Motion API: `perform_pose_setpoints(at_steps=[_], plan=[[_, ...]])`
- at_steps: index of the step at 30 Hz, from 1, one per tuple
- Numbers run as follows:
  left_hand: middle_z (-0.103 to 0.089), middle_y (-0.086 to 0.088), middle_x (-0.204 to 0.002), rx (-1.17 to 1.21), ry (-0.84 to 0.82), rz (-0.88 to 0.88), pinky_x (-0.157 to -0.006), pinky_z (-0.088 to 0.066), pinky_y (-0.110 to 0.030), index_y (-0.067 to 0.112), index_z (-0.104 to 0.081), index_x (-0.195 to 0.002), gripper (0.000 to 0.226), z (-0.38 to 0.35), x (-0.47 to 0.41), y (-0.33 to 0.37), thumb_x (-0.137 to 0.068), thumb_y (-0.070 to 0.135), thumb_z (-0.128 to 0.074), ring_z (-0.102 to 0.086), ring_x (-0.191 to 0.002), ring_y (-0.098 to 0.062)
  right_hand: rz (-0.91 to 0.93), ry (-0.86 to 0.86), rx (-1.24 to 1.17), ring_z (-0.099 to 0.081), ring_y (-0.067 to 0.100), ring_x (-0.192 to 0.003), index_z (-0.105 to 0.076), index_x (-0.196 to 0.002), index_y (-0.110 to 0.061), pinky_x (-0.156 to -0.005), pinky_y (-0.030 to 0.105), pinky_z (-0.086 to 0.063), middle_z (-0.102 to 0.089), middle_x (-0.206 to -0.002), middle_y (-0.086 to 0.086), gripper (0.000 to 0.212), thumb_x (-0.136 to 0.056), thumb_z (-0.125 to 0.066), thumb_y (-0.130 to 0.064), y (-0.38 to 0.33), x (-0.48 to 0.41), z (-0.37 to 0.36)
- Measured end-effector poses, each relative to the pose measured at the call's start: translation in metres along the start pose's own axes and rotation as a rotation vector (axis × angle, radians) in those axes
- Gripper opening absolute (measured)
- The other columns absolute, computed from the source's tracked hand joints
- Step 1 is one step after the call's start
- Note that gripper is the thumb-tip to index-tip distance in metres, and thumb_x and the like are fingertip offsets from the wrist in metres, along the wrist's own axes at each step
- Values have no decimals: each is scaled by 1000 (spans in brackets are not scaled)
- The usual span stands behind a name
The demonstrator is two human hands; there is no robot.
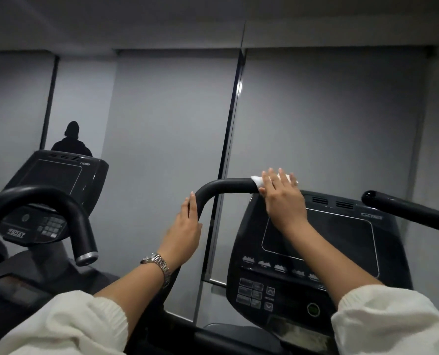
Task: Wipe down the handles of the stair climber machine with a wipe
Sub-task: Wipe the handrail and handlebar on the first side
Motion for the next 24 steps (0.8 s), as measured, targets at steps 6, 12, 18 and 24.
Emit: perform_pose_setpoints(at_steps=[6, 12, 18, 24], plan=[[-28, -14, -141, -57, 70, -63, -66, -50, -25, 6, 10, -149, 77, -7, 0, -6, -97, 22, -44, -54, -92, -20, 136, -6, -112, -53, 37, -122, -54, -132, -4, -106, 49, -36, -58, -131, 17, 47, -87, -66, -11, -70, -19, -18], [-26, -16, -142, -38, 63, -81, -68, -53, -30, 5, 11, -149, 78, -8, -1, -8, -97, 20, -45, -55, -90, -24, 101, 50, -141, -50, 33, -127, -53, -133, -1, -107, 48, -39, -57, -133, 16, 56, -79, -63, 12, -13, 5, 2], [-29, -15, -139, -68, 89, -71, -62, -47, -24, 6, 11, -149, 77, -10, -1, -10, -97, 20, -45, -49, -82, -17, 180, 85, -127, -62, 30, -113, -63, -122, -2, -98, 44, -48, -66, -120, 14, 53, -71, -73, 9, -11, -7, 2], [-32, -15, -136, -77, 88, -74, -61, -47, -23, 5, 9, -149, 78, -13, -1, -10, -97, 21, -47, -44, -77, -12, 268, 32, -211, -67, 22, -103, -68, -116, -8, -93, 34, -51, -70, -113, 8, 63, -57, -88, 0, -59, -21, -6]])
Point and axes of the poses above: each hand's wrist, its own x-axis away from the middle knuckle, its own z-axis out of the back of the hand, y = z × x, the point moved 3 cm from there along -x, towards the middle knuckle
